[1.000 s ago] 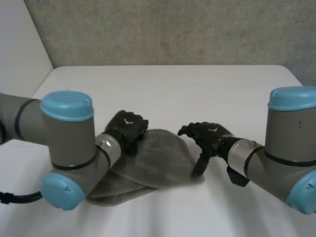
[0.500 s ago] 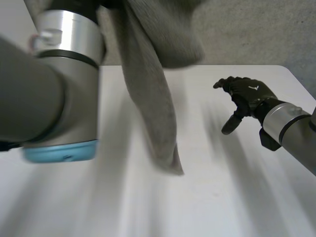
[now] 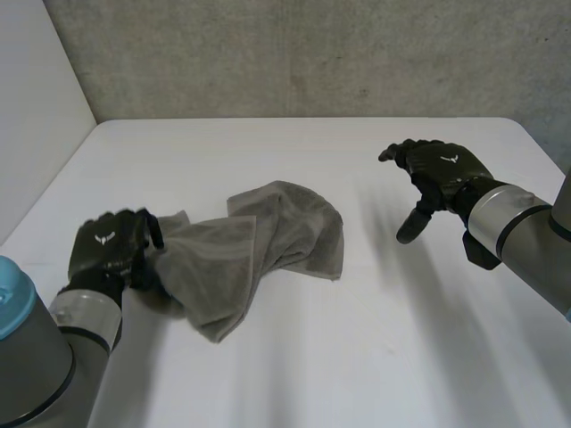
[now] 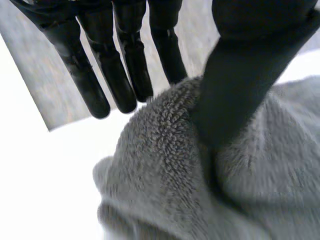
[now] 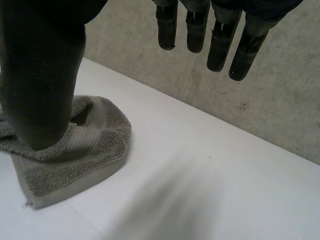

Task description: Fold the towel.

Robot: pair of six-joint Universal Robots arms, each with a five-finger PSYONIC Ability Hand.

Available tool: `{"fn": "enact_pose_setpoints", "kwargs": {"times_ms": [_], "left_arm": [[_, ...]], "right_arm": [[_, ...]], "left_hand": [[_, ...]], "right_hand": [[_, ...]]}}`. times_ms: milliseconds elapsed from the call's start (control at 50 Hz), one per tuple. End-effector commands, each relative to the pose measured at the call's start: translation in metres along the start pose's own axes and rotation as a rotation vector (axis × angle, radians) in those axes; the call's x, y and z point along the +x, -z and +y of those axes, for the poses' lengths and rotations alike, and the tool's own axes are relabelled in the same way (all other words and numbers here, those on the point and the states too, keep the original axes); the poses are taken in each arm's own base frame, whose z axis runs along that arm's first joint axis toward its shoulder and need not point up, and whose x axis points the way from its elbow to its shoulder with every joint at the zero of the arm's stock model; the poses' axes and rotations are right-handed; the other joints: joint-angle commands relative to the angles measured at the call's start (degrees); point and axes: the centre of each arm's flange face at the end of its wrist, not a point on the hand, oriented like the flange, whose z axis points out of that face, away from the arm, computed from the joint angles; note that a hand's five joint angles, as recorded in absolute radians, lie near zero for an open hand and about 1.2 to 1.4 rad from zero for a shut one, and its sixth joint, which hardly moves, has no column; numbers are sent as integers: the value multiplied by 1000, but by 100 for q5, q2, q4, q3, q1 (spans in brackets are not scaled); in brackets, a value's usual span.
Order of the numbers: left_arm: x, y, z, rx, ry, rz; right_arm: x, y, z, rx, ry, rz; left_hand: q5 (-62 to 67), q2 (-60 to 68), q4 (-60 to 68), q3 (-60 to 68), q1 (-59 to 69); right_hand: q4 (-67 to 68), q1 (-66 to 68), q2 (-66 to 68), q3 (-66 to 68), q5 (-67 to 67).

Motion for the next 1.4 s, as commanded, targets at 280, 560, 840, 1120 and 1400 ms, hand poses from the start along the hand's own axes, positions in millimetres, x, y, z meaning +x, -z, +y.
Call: {"fn": "enact_pose_setpoints", "kwargs": {"times_ms": [280, 560, 840, 1120, 1400], "left_arm": [[16, 13, -62, 136, -146, 146], [50, -9, -19, 12, -282, 306], [74, -53, 24, -93, -324, 262], [76, -75, 23, -75, -384, 186], [81, -65, 16, -56, -374, 186]], "right_arm": [[-31, -11, 16, -38, 164, -143], [-66, -62, 36, -7, 201, -327], [-95, -123, 69, 16, 228, -308], [-92, -128, 87, -66, 203, -297], [-30, -56, 23, -74, 294, -137]], "left_hand": [[-2451, -2464, -2466, -2472, -2482], [-1694, -1707, -1709, -1715, -1726], [-1846, -1859, -1860, -1866, -1877], [105, 92, 90, 84, 74], [3732, 3719, 3717, 3711, 3701]], "right_hand": [[-576, -286, -557, -499, -384], [-265, 25, -246, -188, -73], [1095, 1384, 1114, 1171, 1287], [6424, 6714, 6443, 6501, 6616], [6424, 6714, 6443, 6501, 6616]]}}
